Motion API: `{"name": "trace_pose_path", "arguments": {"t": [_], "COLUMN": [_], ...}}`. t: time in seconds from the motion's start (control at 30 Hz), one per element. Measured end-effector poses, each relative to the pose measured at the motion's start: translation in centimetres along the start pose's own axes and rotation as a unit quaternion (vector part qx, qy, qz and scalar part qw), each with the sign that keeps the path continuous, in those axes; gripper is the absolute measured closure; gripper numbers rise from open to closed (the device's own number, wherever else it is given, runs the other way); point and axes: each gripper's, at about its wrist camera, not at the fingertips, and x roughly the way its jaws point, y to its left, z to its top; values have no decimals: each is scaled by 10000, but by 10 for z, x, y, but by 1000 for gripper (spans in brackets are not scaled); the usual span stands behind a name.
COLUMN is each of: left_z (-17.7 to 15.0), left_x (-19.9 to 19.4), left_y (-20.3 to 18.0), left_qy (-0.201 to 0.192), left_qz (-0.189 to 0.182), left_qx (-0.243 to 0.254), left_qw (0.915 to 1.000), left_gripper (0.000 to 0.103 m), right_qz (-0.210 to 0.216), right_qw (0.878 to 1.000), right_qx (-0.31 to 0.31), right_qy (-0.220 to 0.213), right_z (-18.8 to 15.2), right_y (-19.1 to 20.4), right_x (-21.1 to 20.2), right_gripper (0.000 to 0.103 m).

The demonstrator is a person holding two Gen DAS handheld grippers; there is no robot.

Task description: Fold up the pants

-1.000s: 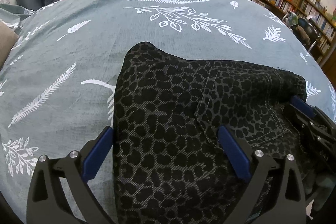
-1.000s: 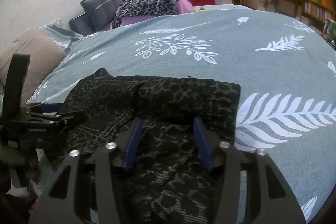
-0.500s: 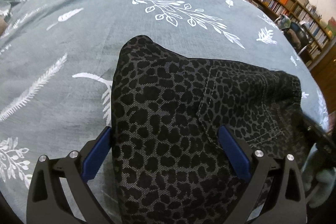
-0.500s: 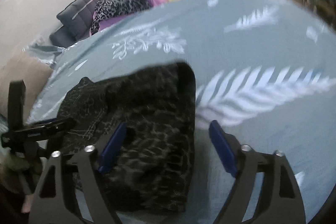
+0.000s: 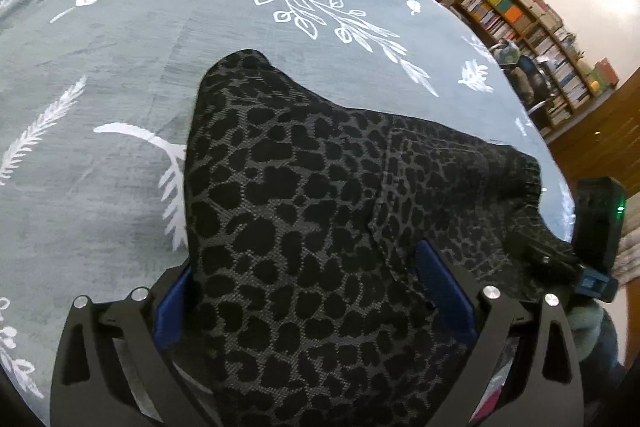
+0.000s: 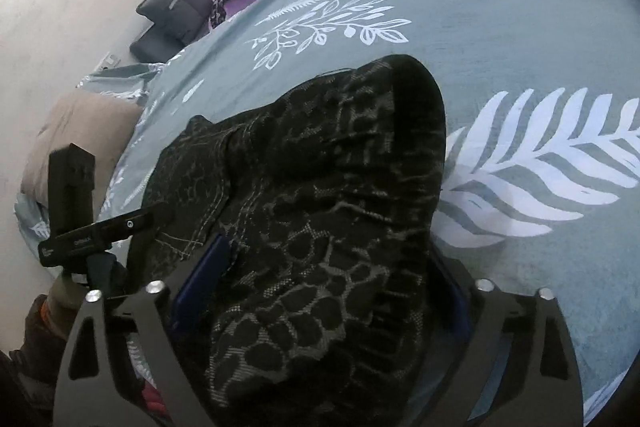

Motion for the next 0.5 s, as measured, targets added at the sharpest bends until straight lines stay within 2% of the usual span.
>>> {"name": "trace_pose_path", "arguments": {"t": [0.03, 0.17, 0.27, 0.33, 0.43, 0.5], "left_z": [0, 3, 5, 7, 13, 18], "left_x": [0, -3, -10, -17, -28, -34], "left_y": [0, 2, 7, 11, 7, -3], "left_qy": [3, -23, -113, -196, -333, -401], "left_qz": [-39, -187, -358, -461, -584, -609], "left_qx": [-8, -70, -222, -358, -375, -249], "left_qw": [10000, 9998, 9990, 9981, 9970, 9970], "left_gripper": [10, 20, 37, 54, 69, 71], "right_qz": [73, 361, 565, 664, 780, 853], "right_qw": [10000, 9985, 9971, 9963, 9952, 9944], "right_qx": [58, 411, 497, 505, 442, 348], "right_qy": [-13, -30, -70, -192, -397, -520], "right_z": [-1, -5, -4, 0, 8, 16], "right_y": [-4, -18, -19, -18, -11, 1], "right_x": [-3, -11, -14, -21, -33, -38], "right_gripper": [28, 45, 55, 60, 63, 64]}}
